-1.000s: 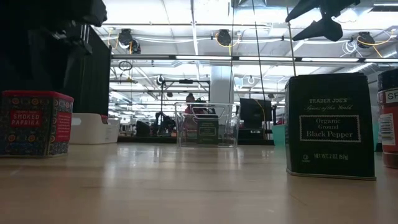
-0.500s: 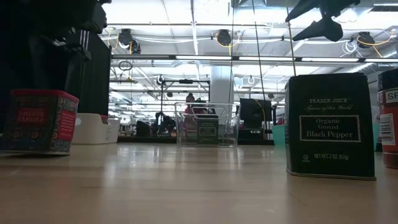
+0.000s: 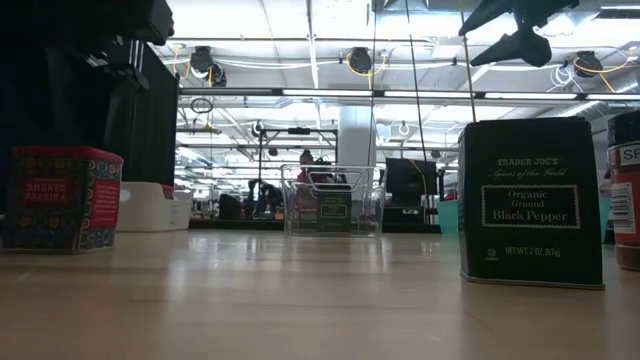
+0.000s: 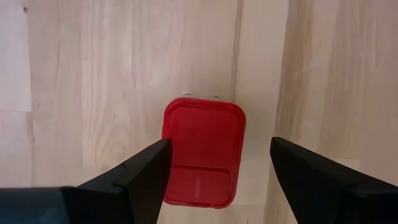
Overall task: Sort spices by type
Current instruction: Put the red seasoning can into the white bin
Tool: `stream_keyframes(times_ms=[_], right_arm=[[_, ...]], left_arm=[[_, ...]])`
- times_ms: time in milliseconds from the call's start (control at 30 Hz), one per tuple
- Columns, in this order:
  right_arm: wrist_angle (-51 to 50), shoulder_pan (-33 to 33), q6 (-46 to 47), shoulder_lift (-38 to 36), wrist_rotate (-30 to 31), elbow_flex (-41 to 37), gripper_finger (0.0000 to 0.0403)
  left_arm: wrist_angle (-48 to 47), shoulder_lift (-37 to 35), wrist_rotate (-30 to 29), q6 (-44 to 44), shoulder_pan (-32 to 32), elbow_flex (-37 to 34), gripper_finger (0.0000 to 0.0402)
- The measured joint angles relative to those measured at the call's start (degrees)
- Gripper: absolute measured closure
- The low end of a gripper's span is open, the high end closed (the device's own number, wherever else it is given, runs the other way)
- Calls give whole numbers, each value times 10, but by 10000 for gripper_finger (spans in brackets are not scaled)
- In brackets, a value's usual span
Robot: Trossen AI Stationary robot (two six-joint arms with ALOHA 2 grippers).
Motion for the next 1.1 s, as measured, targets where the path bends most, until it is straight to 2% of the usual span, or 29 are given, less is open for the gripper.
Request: stream_keyframes(times_ms=[467, 1100], right_arm=[[0, 0, -2, 9, 0, 0, 110], [0, 0, -7, 13, 0, 0, 110]], left_arm=[[0, 0, -12, 28, 26, -3, 123], [11, 0, 23, 42, 28, -27, 123]])
